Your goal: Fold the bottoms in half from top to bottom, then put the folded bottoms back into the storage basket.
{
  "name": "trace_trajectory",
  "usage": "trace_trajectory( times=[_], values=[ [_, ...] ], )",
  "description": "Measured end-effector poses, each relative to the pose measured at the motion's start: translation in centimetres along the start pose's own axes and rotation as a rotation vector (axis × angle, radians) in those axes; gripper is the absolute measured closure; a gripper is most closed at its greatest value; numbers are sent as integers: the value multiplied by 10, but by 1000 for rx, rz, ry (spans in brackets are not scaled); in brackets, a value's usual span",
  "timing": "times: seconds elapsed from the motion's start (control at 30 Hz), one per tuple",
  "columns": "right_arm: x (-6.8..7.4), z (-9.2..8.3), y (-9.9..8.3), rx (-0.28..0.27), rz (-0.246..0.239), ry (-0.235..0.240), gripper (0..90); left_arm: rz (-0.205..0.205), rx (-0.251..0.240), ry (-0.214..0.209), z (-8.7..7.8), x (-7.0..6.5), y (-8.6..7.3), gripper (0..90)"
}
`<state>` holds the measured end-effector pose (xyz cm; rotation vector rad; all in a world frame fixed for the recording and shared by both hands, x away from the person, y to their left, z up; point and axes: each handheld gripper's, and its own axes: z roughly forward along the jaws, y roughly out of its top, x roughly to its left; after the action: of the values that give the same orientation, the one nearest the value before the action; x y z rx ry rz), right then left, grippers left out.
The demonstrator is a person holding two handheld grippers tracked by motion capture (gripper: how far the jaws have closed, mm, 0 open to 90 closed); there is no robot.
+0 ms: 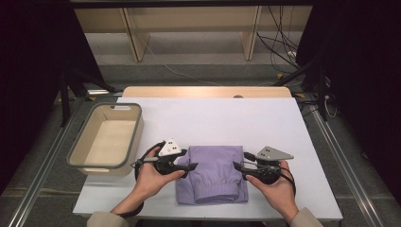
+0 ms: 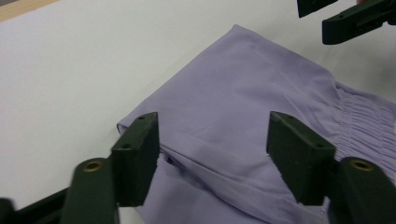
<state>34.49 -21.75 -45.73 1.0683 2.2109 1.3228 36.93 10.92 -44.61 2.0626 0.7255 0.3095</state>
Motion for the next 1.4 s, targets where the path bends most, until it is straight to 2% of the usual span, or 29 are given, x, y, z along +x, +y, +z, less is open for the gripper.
trace_trajectory(
  times=[0.07,0.1,0.13,0.23,0.33,0.37,0.47,0.9,1.03,1.4],
  values=[
    [1,-2,-1,-3,0,1,391,-7,-4,-2,-4,-1,-2,292],
    [3,-4,-3,-9,7,1,338,-19,-6,1,-7,-3,-5,225],
    [3,-5,-4,-9,11,3,325,-25,-7,3,-9,-3,-6,199],
    [5,-8,-6,-13,9,3,286,-44,-19,10,-13,-2,-8,148],
    [6,-10,-7,-18,4,6,281,-55,-27,29,-18,-1,-11,102],
    [7,-13,-8,-20,8,7,265,-59,-28,34,-19,-1,-12,51],
    [8,-15,-10,-20,11,4,255,-60,-34,40,-20,-1,-13,18],
    [9,-18,-13,-24,-1,2,220,-55,-41,58,-18,-1,-13,0],
    [8,-20,-14,-22,8,-1,219,-51,-30,58,-16,-1,-14,0],
    [7,-21,-14,-32,2,-12,211,-79,-22,60,-16,1,-15,0]
  ],
)
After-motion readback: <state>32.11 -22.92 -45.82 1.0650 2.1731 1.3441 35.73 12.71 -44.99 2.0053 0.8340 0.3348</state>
